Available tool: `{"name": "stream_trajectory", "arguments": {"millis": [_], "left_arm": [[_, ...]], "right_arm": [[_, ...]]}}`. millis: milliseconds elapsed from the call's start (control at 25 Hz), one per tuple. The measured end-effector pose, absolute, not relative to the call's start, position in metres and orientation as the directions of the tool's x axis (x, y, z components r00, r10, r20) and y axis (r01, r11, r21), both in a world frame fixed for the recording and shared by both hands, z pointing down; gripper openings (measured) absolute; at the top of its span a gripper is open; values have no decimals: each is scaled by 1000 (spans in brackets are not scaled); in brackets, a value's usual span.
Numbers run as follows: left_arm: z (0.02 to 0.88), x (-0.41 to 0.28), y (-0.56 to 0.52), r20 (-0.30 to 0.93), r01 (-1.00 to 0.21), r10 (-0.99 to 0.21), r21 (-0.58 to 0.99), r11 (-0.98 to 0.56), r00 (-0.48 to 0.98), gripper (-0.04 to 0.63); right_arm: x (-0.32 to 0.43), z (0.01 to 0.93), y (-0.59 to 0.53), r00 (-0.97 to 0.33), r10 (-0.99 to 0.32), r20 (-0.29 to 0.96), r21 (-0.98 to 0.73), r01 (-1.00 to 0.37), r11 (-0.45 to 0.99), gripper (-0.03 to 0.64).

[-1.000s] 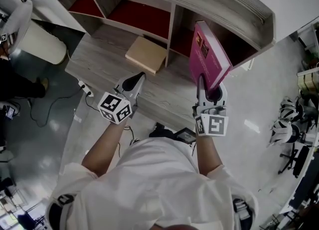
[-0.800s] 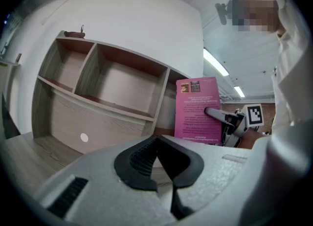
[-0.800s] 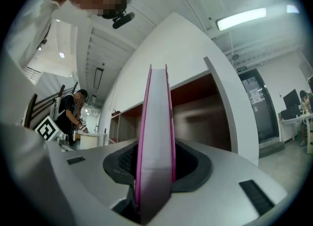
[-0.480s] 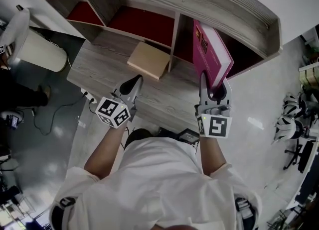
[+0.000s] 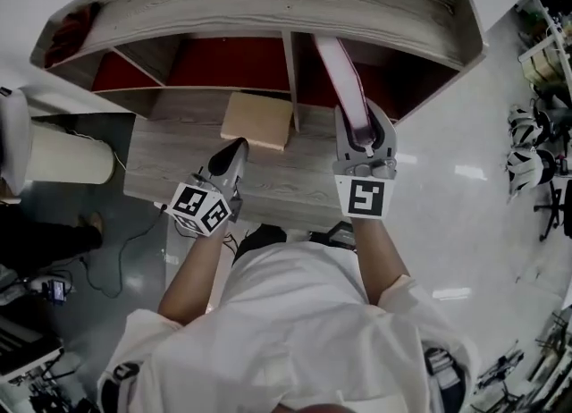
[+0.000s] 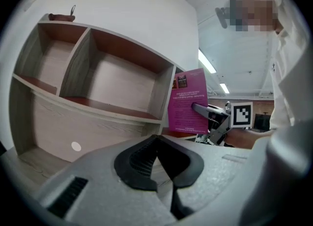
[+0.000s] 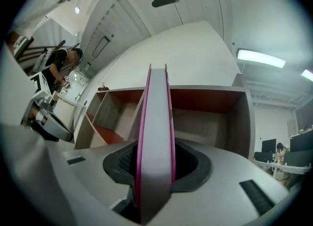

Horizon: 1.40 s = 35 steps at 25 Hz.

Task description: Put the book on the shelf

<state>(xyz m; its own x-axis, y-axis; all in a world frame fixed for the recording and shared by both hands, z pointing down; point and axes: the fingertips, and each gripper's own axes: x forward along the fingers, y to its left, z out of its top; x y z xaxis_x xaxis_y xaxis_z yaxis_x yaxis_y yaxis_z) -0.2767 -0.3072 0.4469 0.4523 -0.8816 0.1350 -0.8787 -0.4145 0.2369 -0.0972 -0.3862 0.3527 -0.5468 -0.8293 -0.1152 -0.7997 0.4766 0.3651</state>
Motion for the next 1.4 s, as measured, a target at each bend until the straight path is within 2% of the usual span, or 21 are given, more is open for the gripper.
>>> {"name": "stream_trajectory", "arguments": {"millis": [360,960,1400], "left_arm": [[443,-281,-329,128,-828,-828,237,-508,545,9],[450,-277,-329,142,-811,-809,254,-527,570,9],[455,-270,-323,148,-811,-809,267,-521,568,9]], "right_arm": [[-112,360,-409,-453,-883,-117,382,-842,381,146],[-132,373,-441,-431,-890,-148,228,-891,393,146],[-138,380,-445,-436,-894,-104,236,-884,404,146]]}}
